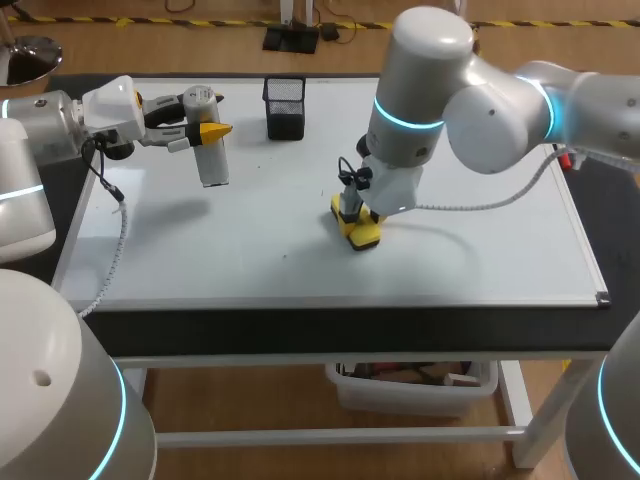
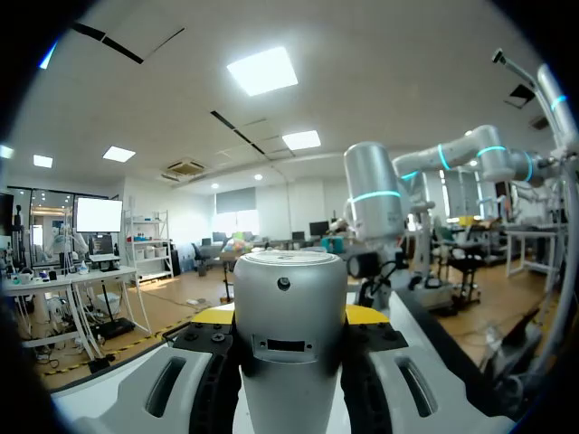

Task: Pick up the inspection probe, press it on each red-marked spot on the whiteboard one by one, put down the probe, pick up the eraser, and wipe off all the red marks.

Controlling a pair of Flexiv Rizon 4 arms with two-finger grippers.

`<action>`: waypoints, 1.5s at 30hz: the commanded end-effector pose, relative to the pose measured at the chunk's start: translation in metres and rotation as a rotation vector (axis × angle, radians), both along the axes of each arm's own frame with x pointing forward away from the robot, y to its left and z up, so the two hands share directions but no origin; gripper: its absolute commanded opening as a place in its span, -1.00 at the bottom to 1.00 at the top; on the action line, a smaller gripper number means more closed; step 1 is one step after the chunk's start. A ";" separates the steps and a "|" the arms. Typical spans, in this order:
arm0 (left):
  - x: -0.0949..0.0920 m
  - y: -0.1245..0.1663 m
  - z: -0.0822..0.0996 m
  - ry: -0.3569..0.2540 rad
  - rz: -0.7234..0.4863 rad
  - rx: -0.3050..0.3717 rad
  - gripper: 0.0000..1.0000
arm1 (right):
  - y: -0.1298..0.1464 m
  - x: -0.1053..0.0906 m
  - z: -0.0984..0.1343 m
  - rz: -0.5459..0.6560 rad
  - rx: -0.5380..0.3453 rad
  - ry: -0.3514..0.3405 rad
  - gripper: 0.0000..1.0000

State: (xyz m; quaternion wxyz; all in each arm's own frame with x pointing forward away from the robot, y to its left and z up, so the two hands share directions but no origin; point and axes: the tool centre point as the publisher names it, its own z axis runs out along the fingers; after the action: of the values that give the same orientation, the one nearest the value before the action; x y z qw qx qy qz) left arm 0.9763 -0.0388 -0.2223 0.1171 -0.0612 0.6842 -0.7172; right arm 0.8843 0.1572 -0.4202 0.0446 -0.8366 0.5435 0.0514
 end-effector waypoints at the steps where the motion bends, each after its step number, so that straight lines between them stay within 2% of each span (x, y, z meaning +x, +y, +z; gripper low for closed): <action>1: 0.000 0.000 0.000 -0.004 -0.001 -0.003 -1.00 | 0.003 0.000 -0.002 0.002 -0.005 -0.003 -1.00; 12: 0.000 0.000 0.000 -0.004 -0.001 -0.003 -1.00 | -0.006 0.002 -0.006 -0.009 -0.010 -0.008 -1.00; 33: 0.000 0.000 0.000 -0.004 -0.001 -0.003 -1.00 | -0.047 0.017 -0.016 -0.099 -0.041 -0.003 -1.00; 42: 0.000 0.000 0.000 -0.004 -0.001 -0.003 -1.00 | -0.054 0.020 -0.015 -0.119 -0.050 -0.005 -1.00; 45: 0.000 0.000 0.000 -0.004 -0.001 -0.003 -1.00 | -0.051 0.020 -0.007 -0.116 -0.053 -0.008 -1.00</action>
State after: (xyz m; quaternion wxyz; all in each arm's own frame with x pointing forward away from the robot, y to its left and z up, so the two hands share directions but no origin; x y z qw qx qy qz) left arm 0.9762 -0.0387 -0.2222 0.1171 -0.0613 0.6843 -0.7171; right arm 0.9035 0.1075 -0.4285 0.0302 -0.8030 0.5943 0.0335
